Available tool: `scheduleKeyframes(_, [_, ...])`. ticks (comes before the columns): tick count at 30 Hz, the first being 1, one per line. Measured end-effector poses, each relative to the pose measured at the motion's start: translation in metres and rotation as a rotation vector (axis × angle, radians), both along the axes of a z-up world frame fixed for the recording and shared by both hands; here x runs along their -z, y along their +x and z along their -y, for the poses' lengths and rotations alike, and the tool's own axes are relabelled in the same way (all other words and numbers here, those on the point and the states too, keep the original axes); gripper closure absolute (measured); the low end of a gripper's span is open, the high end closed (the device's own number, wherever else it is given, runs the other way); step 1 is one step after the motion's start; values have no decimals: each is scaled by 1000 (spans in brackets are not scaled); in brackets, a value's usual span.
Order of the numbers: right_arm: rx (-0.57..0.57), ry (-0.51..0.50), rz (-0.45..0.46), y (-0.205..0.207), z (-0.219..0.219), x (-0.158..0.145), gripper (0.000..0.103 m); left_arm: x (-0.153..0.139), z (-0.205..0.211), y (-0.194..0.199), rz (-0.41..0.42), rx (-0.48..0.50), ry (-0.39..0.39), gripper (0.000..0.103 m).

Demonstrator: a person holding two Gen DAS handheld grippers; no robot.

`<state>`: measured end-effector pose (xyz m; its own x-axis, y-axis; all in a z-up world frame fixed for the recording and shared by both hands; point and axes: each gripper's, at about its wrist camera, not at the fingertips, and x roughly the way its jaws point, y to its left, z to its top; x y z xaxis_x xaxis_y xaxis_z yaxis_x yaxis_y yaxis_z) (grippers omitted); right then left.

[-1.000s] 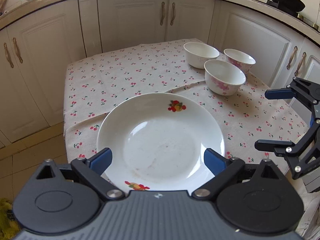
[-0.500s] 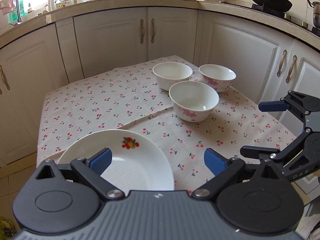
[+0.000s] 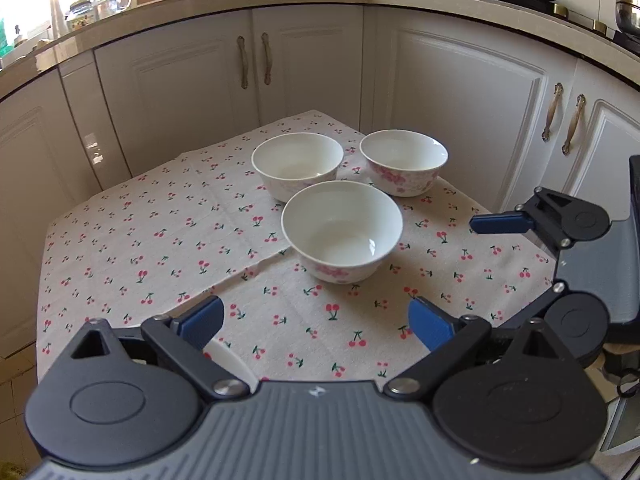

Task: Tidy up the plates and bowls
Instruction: 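Move the left gripper toward the white bowls on the cloth, then grasp the rim of a white bowl with the left gripper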

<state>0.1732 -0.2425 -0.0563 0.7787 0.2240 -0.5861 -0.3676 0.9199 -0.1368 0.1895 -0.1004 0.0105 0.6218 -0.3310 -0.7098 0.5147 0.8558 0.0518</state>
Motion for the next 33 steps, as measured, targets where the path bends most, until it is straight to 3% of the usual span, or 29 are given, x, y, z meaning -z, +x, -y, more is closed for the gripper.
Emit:
scheduleKeyframes(8, [-27,-12,1,24,-3,11,0,4,28,52,-19,62,45,5])
scheduleKeyframes(12, [-28,-45,17,34,-8,17,0,11,36,77,-51,71,42,5])
scheduleKeyframes(16, [-37,-13,12,44,-7,19,0,20,43,96,-88,76,31,7])
scheduleKeyframes(21, [-49,-14,23,50,-9,21,0,30,50,108,-120,97,34,14])
scheduleKeyframes(33, [-80,16,22,55,-9,20,15,37,57,119,-146,129,27,25])
